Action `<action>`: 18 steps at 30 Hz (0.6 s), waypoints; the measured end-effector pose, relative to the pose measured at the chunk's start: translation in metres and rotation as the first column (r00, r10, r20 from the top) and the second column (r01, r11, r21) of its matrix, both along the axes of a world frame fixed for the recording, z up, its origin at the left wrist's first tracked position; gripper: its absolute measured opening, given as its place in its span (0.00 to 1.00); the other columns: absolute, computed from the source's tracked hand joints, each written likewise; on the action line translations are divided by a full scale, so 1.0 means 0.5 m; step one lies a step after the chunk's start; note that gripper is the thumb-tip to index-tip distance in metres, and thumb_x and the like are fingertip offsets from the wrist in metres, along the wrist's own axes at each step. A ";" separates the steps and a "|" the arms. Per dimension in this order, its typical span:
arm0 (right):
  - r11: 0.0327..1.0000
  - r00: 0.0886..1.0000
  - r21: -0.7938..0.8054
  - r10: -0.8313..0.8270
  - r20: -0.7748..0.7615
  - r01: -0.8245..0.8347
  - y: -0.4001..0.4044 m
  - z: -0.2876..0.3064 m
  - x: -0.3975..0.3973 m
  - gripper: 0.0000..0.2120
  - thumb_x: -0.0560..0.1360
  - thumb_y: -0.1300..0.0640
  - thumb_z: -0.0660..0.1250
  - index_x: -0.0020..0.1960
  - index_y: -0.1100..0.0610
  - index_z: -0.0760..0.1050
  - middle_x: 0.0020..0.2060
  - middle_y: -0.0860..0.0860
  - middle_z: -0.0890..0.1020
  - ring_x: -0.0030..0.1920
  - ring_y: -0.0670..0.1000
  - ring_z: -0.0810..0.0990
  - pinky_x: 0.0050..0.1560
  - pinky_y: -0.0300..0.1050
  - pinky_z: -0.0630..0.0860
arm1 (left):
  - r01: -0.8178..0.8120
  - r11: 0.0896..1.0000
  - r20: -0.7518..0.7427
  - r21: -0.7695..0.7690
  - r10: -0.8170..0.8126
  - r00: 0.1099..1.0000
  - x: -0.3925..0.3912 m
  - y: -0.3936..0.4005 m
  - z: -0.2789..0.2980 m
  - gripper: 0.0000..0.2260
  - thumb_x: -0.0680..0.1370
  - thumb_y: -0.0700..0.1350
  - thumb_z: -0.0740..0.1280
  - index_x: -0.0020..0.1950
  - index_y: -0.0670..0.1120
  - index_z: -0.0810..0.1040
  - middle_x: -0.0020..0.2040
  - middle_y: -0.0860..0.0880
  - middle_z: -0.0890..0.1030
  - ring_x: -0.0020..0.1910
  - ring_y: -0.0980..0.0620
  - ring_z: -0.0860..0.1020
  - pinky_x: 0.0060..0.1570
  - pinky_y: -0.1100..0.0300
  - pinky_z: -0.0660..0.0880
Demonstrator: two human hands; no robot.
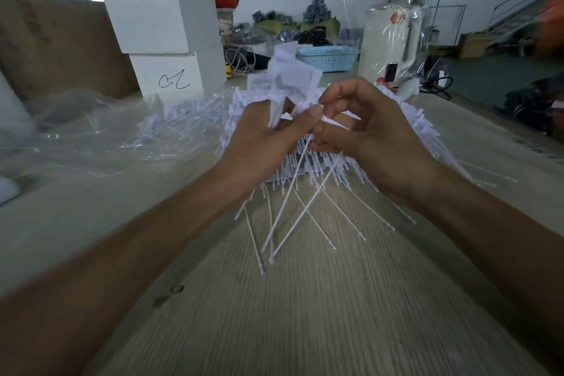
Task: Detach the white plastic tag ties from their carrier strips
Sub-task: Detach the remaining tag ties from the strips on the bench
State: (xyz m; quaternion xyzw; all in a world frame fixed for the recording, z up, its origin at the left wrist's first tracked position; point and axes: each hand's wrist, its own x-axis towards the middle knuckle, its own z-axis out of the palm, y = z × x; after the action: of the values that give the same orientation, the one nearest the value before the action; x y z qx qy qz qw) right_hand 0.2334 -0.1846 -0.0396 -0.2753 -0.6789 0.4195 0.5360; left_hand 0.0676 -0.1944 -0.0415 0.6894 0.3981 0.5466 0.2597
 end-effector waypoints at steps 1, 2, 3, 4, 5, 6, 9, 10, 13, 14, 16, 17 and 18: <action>0.999 1.000 -0.034 0.002 -0.024 -0.003 0.001 -0.002 -0.003 0.13 0.74 0.66 0.72 0.56 0.62 0.73 0.48 0.62 0.75 0.44 0.54 0.82 0.47 0.49 0.83 | -0.001 1.000 0.026 -0.002 0.001 1.000 0.002 -0.002 0.001 0.15 0.81 0.45 0.68 0.35 0.56 0.80 0.25 0.60 0.75 0.23 0.63 0.72 0.25 0.73 0.65; 0.998 1.000 -0.065 -0.002 -0.023 0.000 0.003 -0.003 -0.003 0.12 0.75 0.64 0.72 0.56 0.63 0.74 0.48 0.62 0.76 0.43 0.55 0.83 0.47 0.50 0.84 | 0.000 1.000 0.053 -0.008 0.000 0.999 0.004 -0.005 0.004 0.16 0.81 0.44 0.68 0.34 0.57 0.80 0.25 0.60 0.75 0.23 0.64 0.72 0.26 0.74 0.66; 0.997 1.000 -0.082 -0.004 0.013 0.005 0.004 -0.004 -0.002 0.10 0.76 0.63 0.72 0.56 0.64 0.75 0.47 0.62 0.77 0.42 0.54 0.83 0.47 0.51 0.84 | -0.003 1.000 0.077 -0.013 0.004 0.997 0.003 -0.004 0.007 0.18 0.81 0.44 0.68 0.32 0.57 0.79 0.25 0.60 0.75 0.23 0.64 0.73 0.26 0.74 0.66; 0.997 0.997 -0.081 0.000 0.076 0.006 0.004 -0.004 0.001 0.08 0.78 0.61 0.70 0.54 0.64 0.77 0.46 0.61 0.79 0.41 0.54 0.83 0.45 0.50 0.84 | -0.008 1.000 0.102 -0.020 0.010 0.995 0.002 -0.005 0.010 0.19 0.81 0.44 0.68 0.31 0.57 0.79 0.25 0.59 0.75 0.23 0.63 0.73 0.25 0.73 0.66; 0.998 0.990 -0.069 0.010 0.140 0.000 0.004 -0.006 0.004 0.08 0.79 0.60 0.69 0.53 0.66 0.78 0.43 0.60 0.80 0.41 0.53 0.82 0.43 0.48 0.84 | -0.015 1.000 0.124 -0.026 0.018 0.992 0.001 -0.003 0.011 0.19 0.81 0.44 0.68 0.30 0.56 0.78 0.25 0.59 0.75 0.23 0.62 0.73 0.25 0.72 0.66; 0.998 0.982 -0.055 0.016 0.187 -0.006 0.003 -0.007 0.005 0.09 0.80 0.60 0.67 0.52 0.66 0.78 0.41 0.59 0.80 0.39 0.53 0.82 0.41 0.48 0.84 | -0.027 0.999 0.139 -0.034 0.032 0.990 -0.001 -0.002 0.012 0.19 0.81 0.44 0.68 0.30 0.56 0.78 0.25 0.58 0.75 0.23 0.62 0.72 0.25 0.71 0.67; 0.992 0.953 0.118 -0.083 0.291 0.050 -0.001 -0.008 0.004 0.08 0.81 0.60 0.67 0.49 0.66 0.78 0.35 0.58 0.79 0.31 0.54 0.80 0.38 0.56 0.83 | -0.111 0.991 0.136 -0.078 0.121 0.983 -0.009 0.007 0.007 0.12 0.79 0.48 0.70 0.35 0.55 0.78 0.27 0.58 0.76 0.25 0.61 0.73 0.27 0.67 0.69; 0.969 0.925 0.228 -0.168 0.342 0.091 0.000 -0.010 0.002 0.08 0.81 0.59 0.67 0.48 0.65 0.79 0.33 0.56 0.78 0.30 0.53 0.79 0.38 0.58 0.81 | -0.131 0.986 0.147 -0.104 0.145 0.978 -0.011 0.009 0.006 0.09 0.78 0.49 0.71 0.38 0.54 0.77 0.27 0.58 0.76 0.24 0.61 0.73 0.26 0.67 0.68; 0.862 0.828 0.478 -0.387 0.407 0.168 0.005 -0.013 0.003 0.10 0.80 0.56 0.68 0.46 0.63 0.80 0.33 0.57 0.78 0.31 0.52 0.78 0.40 0.57 0.77 | -0.137 0.984 0.138 -0.110 0.152 0.979 -0.011 0.013 0.007 0.11 0.77 0.47 0.71 0.35 0.51 0.75 0.26 0.56 0.72 0.22 0.57 0.68 0.24 0.66 0.64; 0.824 0.806 0.540 -0.432 0.404 0.171 0.006 -0.013 0.006 0.10 0.80 0.56 0.68 0.45 0.63 0.79 0.33 0.57 0.78 0.32 0.52 0.77 0.40 0.55 0.75 | -0.130 0.986 0.128 -0.104 0.143 0.981 -0.010 0.012 0.009 0.14 0.77 0.46 0.70 0.33 0.51 0.73 0.25 0.55 0.71 0.22 0.56 0.67 0.23 0.65 0.64; 0.741 0.752 0.656 -0.513 0.414 0.144 0.006 -0.015 0.008 0.10 0.80 0.59 0.67 0.42 0.63 0.78 0.33 0.56 0.77 0.33 0.52 0.74 0.38 0.54 0.72 | -0.110 0.987 0.128 -0.119 0.125 0.984 -0.007 0.012 0.011 0.17 0.78 0.43 0.69 0.30 0.50 0.70 0.24 0.53 0.68 0.21 0.56 0.65 0.23 0.67 0.62; 0.721 0.738 0.681 -0.528 0.421 0.128 0.008 -0.018 0.008 0.10 0.80 0.60 0.67 0.42 0.63 0.78 0.33 0.55 0.77 0.33 0.53 0.73 0.38 0.53 0.72 | -0.099 0.986 0.131 -0.135 0.117 0.985 -0.005 0.013 0.012 0.18 0.78 0.42 0.69 0.29 0.49 0.69 0.23 0.52 0.67 0.20 0.56 0.64 0.22 0.67 0.61; 0.718 0.735 0.685 -0.529 0.424 0.122 0.010 -0.020 0.008 0.10 0.80 0.60 0.67 0.42 0.63 0.78 0.34 0.55 0.77 0.33 0.53 0.73 0.38 0.53 0.72 | -0.090 0.985 0.128 -0.150 0.110 0.986 -0.005 0.013 0.012 0.19 0.78 0.42 0.69 0.29 0.49 0.68 0.23 0.52 0.66 0.19 0.56 0.63 0.22 0.68 0.61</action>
State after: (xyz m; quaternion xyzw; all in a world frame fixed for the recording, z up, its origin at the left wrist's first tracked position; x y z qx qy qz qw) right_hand 0.2376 -0.1794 -0.0493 -0.3232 -0.8452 -0.0413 0.4236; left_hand 0.0652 -0.1879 -0.0355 0.6094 0.4519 0.5744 0.3072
